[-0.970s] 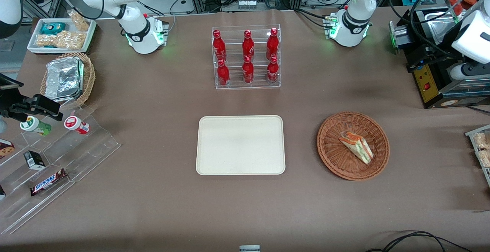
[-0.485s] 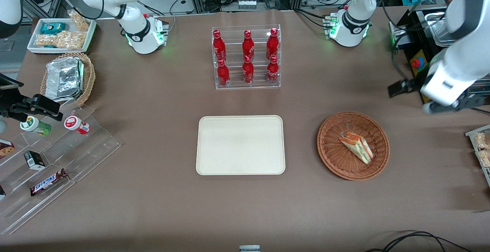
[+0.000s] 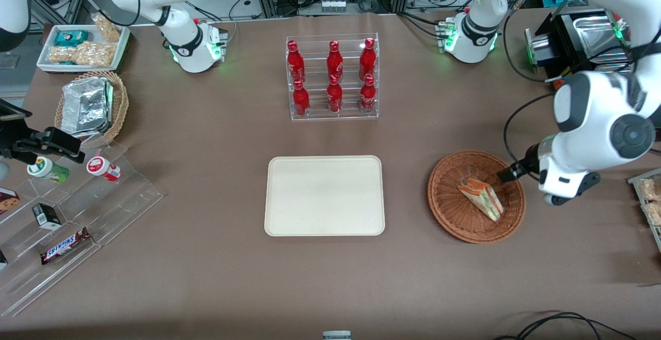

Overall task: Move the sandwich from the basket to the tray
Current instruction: 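Move the left gripper down over the sandwich in the wicker basket, then close the left gripper on the wrapped sandwich and lift it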

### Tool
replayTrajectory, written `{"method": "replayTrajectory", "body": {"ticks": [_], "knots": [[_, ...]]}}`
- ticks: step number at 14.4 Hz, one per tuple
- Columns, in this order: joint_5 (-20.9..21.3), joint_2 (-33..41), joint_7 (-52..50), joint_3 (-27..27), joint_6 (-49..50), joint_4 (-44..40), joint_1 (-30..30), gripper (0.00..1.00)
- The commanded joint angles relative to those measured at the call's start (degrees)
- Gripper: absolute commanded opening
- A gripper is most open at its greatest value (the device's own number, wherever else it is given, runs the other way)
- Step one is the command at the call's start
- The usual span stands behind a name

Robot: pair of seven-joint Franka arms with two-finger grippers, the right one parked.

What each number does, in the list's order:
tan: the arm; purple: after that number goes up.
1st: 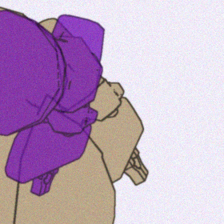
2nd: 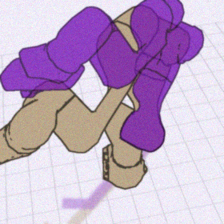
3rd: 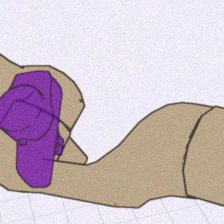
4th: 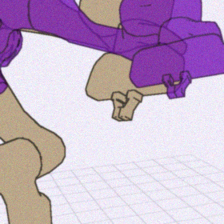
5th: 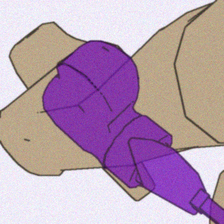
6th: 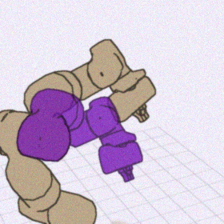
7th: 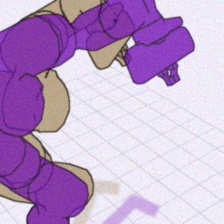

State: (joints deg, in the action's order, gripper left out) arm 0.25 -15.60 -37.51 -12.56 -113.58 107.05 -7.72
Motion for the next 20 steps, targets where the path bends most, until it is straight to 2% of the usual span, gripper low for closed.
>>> {"method": "replayTrajectory", "body": {"ticks": [1, 5, 13, 14, 15, 17, 20], "knots": [[-0.5, -2.4, -7.0, -0.5, -10.3, 3.9, -0.5, 1.0], [-0.5, -6.3, -8.6, -1.4, -18.9, 5.4, -0.5, 1.0], [-0.2, -9.4, -10.0, -3.0, -22.0, 7.9, -0.8, 1.0], [-0.2, -9.3, -10.1, -3.0, -21.8, 7.8, -0.8, 0.84], [-0.3, -9.0, -10.2, -3.0, -21.4, 7.8, -0.8, 0.53], [-0.3, -8.6, -12.3, -2.9, -21.0, 7.5, -0.4, 0.12], [0.4, -6.1, -11.7, -2.8, -13.4, 3.5, -0.5, 0.08]]}}
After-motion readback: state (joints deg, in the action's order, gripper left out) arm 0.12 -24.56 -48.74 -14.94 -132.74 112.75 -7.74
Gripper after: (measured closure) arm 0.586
